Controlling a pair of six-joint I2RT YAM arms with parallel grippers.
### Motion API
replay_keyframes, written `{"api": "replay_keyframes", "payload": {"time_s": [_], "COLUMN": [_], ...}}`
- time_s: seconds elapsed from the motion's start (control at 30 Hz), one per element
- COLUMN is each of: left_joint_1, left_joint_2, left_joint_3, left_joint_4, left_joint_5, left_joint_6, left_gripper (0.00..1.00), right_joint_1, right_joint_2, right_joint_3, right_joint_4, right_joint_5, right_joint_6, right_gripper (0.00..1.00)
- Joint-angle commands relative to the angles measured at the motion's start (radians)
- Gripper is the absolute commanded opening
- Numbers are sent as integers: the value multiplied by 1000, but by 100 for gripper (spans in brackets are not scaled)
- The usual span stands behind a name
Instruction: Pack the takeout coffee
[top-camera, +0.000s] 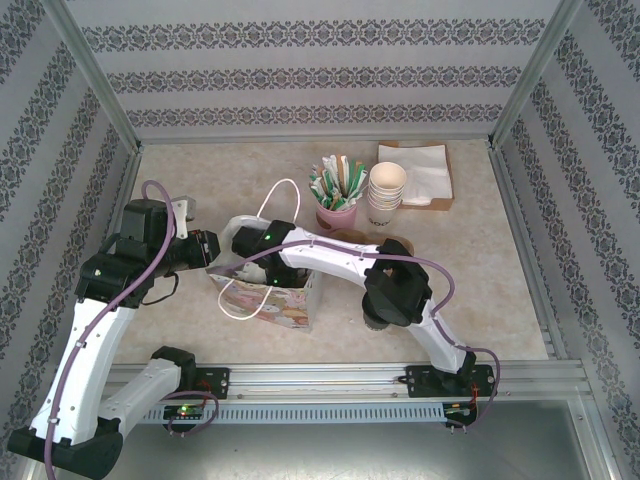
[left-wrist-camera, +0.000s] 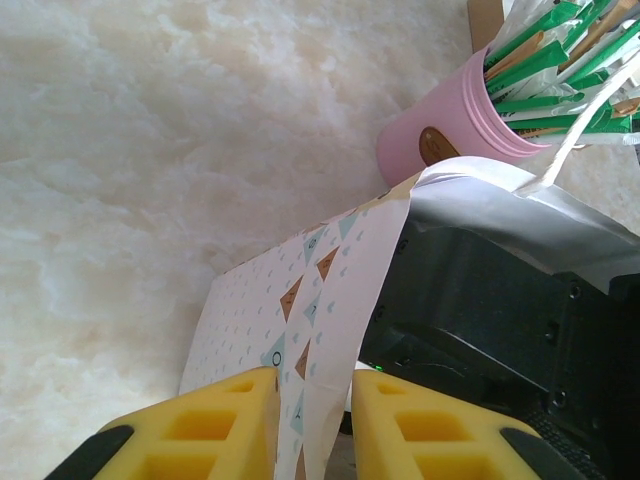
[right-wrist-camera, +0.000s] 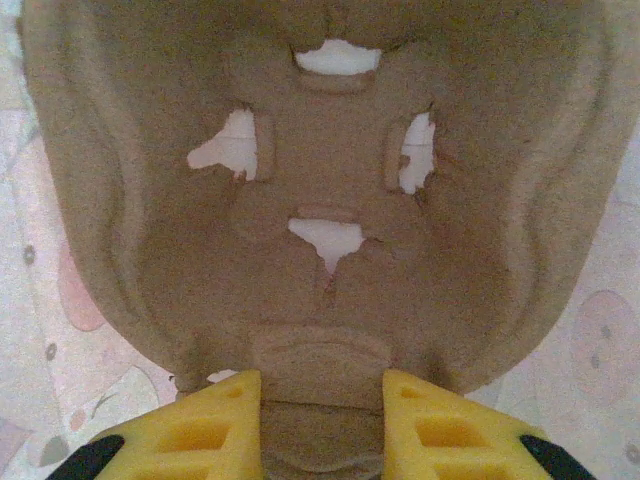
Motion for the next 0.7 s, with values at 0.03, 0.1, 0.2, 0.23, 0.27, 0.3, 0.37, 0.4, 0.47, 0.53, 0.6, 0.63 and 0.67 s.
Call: {"api": "replay_keyframes", "payload": {"time_s": [0.03,0.1,0.2,0.23,0.27,0.3,0.37,0.4,0.47,0.53,0.6,0.63,0.67], "left_joint_1": [9,7,7,7,7,8,8,8,7,8,8,8,7], "left_joint_2": [-10,-10,-10,-10,-10,-10,-9,-9,-9,-9,-9,-9,-9], "left_joint_3": [-12,-12,-12,-12,-12,-13,-12,-12,-11,-14,-13,-13,-13], "left_joint_4": [40,41,41,42,42,41,42,41,42,41,42,42,43], "left_joint_5": [10,11,11,12,13,13,14,15,12,10,11,10,11], "left_joint_6": [-17,-19,-21,-21,-22,-21,-21,-22,-22,-22,-22,-21,-22], "left_gripper": [25,25,25,25,25,25,25,25,25,25,25,25,25], "right_joint_1": [8,9,11,12,13,14,17,21,26,29,29,29,29], "right_joint_2": [54,56,69,74,79,85,96,99,108,110,101,91,84], "right_joint_3": [-45,-54,-59,-57,-60,-57,-59,-61,-64,-67,-68,-72,-72], "right_joint_4": [24,29,32,33,35,36,43,49,52,54,59,67,70], "right_joint_5": [-3,-4,10,16,19,17,13,12,5,4,6,8,11], "right_joint_6": [3,2,-1,-1,1,1,0,-1,-1,0,5,5,3], "right_gripper": [29,29,29,29,29,29,30,30,30,30,31,31,32]}}
